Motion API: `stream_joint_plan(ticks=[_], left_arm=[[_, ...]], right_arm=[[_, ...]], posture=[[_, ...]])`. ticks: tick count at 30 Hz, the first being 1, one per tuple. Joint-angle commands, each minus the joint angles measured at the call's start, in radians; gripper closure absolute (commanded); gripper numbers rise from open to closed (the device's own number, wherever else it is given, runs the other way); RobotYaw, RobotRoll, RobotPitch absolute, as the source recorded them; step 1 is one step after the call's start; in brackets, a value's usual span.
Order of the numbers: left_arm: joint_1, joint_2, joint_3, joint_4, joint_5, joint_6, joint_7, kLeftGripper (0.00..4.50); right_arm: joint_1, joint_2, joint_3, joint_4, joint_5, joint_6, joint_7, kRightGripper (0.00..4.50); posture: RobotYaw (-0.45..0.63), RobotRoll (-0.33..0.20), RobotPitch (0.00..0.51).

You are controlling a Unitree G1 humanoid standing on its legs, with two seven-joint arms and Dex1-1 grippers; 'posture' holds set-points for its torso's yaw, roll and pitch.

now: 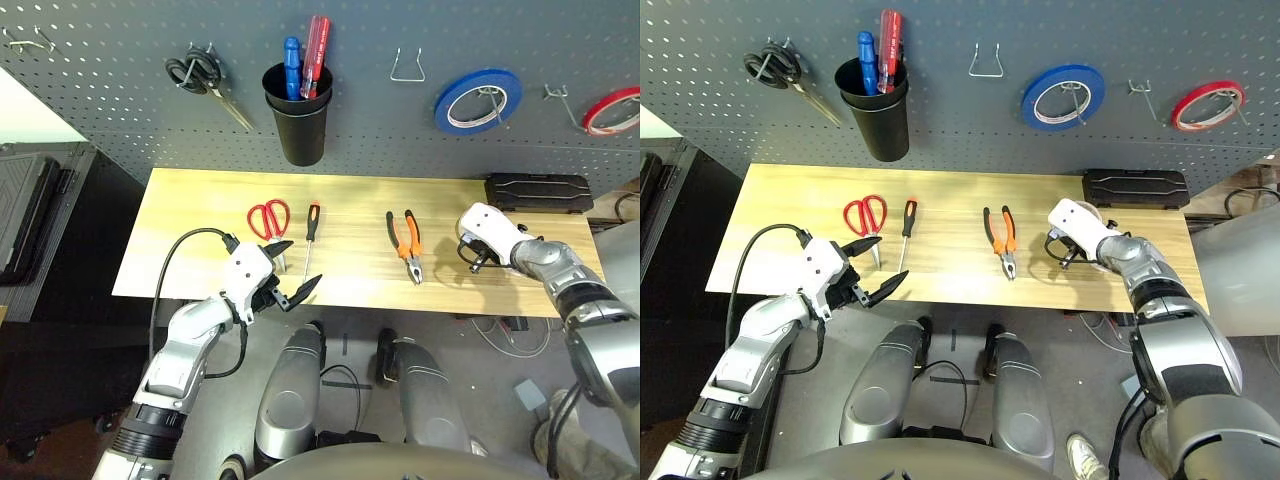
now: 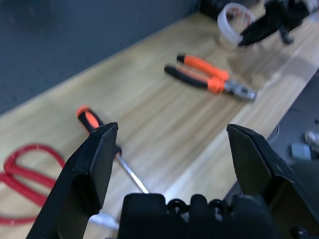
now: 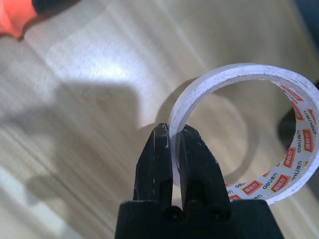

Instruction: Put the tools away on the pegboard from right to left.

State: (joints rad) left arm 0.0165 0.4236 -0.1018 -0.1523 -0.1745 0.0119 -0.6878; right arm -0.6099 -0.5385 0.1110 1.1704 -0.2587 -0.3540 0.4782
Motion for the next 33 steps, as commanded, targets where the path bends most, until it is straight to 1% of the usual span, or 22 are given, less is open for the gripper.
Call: stream_joint_plan(ticks=[1,7,11,15,21,28,33], left_arm=[[0.006,-0.012,0.002,-0.037,-0.033,0.005,-0.006,0.00],[-0.025,-0.034,0.004,-0.087,-0.080,0.032,-0.001,0.00],[-0.043,-0.052,0.007,-0.130,-0.118,0.060,0.011,0.00],[-0.067,-0.066,0.000,-0.160,-0.126,0.068,0.014,0.00],[-0.093,-0.084,-0.013,-0.198,-0.134,0.069,0.016,0.00],[-0.110,-0.121,-0.014,-0.201,-0.128,0.035,0.021,0.00],[-0.126,-0.136,-0.024,-0.200,-0.132,0.011,0.006,0.00]], right_arm=[[0.062,-0.019,-0.025,-0.042,0.025,-0.061,-0.049,4.45],[0.143,-0.022,-0.057,-0.114,0.053,-0.144,-0.126,4.45],[0.203,-0.029,-0.076,-0.157,0.059,-0.235,-0.195,4.45],[0.275,-0.037,-0.092,-0.209,0.051,-0.339,-0.278,4.45],[0.346,-0.051,-0.111,-0.266,0.043,-0.408,-0.366,4.45],[0.372,-0.098,-0.127,-0.252,0.023,-0.512,-0.461,4.45],[0.366,-0.151,-0.133,-0.229,-0.044,-0.581,-0.577,4.45]], posture=[[0.35,0.000,0.246],[0.35,0.000,0.240],[0.34,0.000,0.230],[0.34,0.000,0.218],[0.33,0.000,0.209],[0.32,0.000,0.207],[0.31,0.000,0.207]])
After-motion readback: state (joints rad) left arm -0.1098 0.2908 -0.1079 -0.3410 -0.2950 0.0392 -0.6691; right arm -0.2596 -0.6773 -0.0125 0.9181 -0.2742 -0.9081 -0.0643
